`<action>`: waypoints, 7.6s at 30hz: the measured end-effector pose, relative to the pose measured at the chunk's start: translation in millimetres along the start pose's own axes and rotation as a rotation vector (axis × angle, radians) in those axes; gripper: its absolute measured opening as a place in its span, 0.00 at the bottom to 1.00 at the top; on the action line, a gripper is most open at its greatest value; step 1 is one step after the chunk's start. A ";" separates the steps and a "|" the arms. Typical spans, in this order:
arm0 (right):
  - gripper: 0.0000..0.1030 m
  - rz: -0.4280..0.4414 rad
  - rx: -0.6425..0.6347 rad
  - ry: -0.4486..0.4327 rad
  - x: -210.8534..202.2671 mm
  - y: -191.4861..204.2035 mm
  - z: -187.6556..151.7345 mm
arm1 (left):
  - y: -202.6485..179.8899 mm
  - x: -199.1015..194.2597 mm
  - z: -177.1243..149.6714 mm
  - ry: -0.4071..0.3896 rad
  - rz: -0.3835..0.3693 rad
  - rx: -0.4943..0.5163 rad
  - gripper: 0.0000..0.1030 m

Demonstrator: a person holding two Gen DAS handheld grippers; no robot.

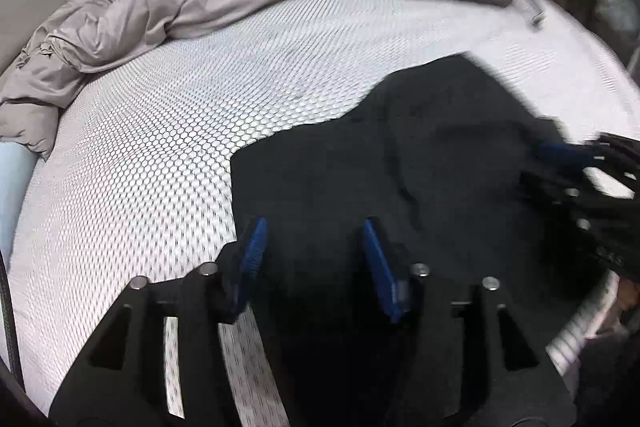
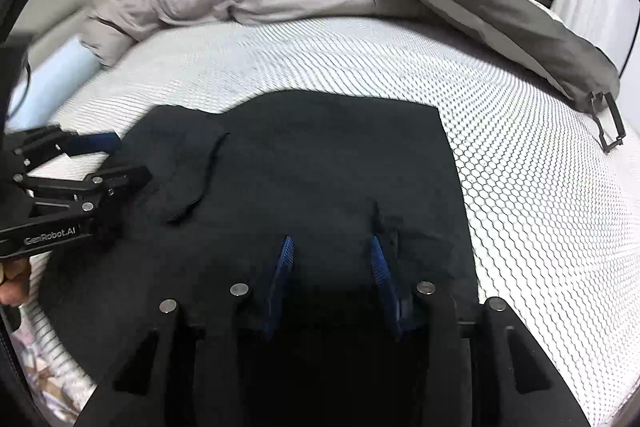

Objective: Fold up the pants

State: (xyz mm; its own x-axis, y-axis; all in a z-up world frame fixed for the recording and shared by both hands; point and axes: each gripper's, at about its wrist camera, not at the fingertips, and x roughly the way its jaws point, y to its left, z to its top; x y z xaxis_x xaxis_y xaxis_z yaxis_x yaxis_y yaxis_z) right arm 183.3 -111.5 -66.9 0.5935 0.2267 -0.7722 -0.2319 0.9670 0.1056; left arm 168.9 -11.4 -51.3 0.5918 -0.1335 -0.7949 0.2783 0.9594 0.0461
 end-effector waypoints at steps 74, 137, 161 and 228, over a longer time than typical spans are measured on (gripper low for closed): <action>0.31 0.419 0.398 0.121 -36.6 -129.4 -75.0 | 34.3 -33.5 -115.9 -0.027 -0.182 -0.270 0.53; 1.00 0.071 0.076 -0.353 -164.4 -71.7 -110.2 | -23.0 -124.4 -129.1 -0.370 0.104 -0.208 0.99; 1.00 0.142 0.064 -0.477 -167.6 -26.7 -119.3 | -33.4 -122.8 -138.9 -0.409 0.112 -0.222 0.99; 1.00 0.107 0.084 -0.525 -174.7 -31.4 -112.1 | -28.1 -148.4 -136.1 -0.436 0.109 -0.186 0.99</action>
State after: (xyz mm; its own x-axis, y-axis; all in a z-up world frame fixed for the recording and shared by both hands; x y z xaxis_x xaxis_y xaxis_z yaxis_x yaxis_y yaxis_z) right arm 0.5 -194.5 -5.6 0.8803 0.3314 -0.3396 -0.2626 0.9363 0.2332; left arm -29.7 15.3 -16.9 0.8831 -0.0832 -0.4617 0.0805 0.9964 -0.0255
